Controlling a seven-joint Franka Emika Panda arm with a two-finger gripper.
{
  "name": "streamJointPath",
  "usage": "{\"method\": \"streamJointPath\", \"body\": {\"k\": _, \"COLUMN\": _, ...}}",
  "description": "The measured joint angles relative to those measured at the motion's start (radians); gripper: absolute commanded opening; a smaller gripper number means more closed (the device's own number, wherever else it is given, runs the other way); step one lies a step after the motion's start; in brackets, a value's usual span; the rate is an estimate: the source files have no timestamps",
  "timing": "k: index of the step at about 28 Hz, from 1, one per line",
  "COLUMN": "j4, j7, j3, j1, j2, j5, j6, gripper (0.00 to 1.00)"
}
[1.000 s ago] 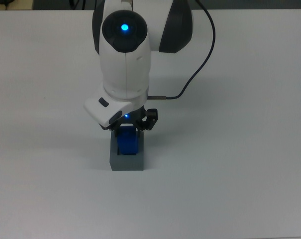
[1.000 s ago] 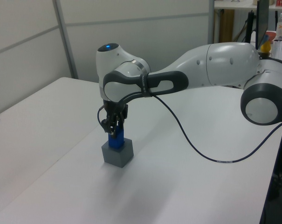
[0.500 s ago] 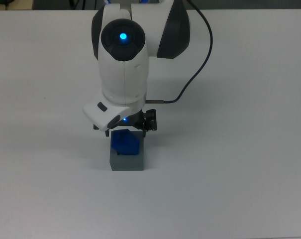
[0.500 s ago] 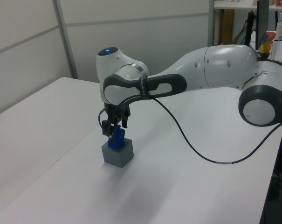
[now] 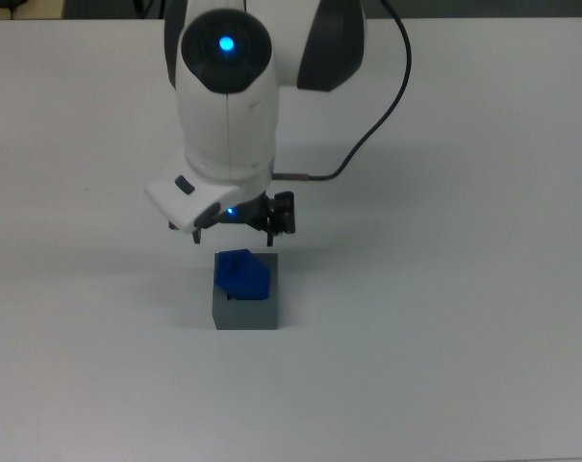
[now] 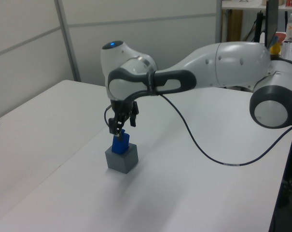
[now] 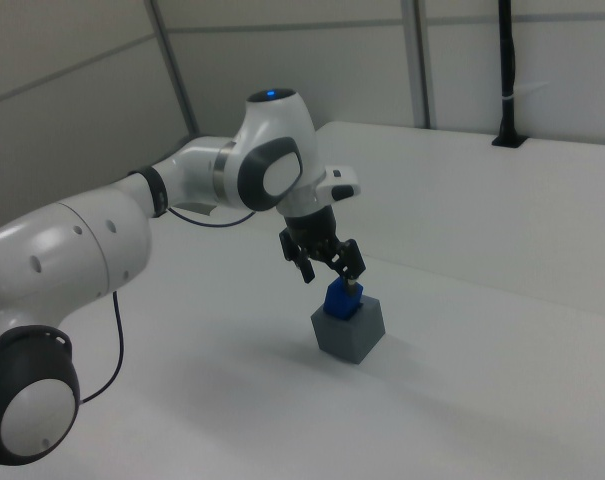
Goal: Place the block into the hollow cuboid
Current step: 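Raise the open gripper away from the block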
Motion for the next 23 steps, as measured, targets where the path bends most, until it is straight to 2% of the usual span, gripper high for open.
{"method": "streamJointPath", "body": {"k": 11, "j4": 0.003, "j7": -0.011, "j3": -0.003, "j1": -0.020, "j2": -0.100, "j5": 0.000, "j6": -0.092, "gripper": 1.00}}
{"method": "streamJointPath", "body": {"k": 23, "j4": -0.001, "j7": -0.015, "j3": -0.003, "j1": -0.024, "j2": -0.115, "j5": 0.000, "j6": -0.106, "gripper": 1.00}}
